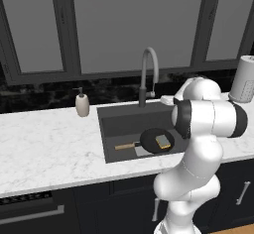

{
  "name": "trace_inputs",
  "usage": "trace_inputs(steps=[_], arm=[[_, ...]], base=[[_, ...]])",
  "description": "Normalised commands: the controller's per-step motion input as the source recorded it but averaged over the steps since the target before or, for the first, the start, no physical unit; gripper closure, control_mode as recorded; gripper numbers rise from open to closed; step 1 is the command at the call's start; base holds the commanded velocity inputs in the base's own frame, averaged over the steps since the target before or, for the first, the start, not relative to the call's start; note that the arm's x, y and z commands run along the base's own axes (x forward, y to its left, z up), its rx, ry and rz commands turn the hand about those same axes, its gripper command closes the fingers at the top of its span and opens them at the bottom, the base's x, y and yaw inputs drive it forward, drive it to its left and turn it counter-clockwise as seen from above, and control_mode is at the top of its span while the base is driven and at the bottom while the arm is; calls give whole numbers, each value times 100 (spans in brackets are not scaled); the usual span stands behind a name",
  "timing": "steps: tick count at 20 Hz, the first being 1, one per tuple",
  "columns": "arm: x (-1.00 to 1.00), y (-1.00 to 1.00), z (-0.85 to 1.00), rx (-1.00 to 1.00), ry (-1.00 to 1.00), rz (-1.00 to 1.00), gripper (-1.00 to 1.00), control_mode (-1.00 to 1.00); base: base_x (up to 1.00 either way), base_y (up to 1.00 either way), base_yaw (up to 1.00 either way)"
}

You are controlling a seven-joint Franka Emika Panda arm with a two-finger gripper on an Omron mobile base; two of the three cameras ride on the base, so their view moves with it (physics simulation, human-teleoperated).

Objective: Pick the pan and sponge and place them into the sink. Then turn on the water.

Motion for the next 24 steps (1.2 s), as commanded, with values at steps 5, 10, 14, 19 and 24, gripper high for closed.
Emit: trace_inputs(steps=[5,10,14,19,24], arm=[[14,0,3,1,0,0,-100,-100],[17,0,1,0,0,0,-100,-100],[18,0,0,0,0,0,-100,-100],[14,0,0,0,0,0,-100,-100],[9,0,-22,0,-4,1,-100,-100]], base=[[0,0,0],[0,0,0],[0,0,0],[0,0,0],[0,0,0]])
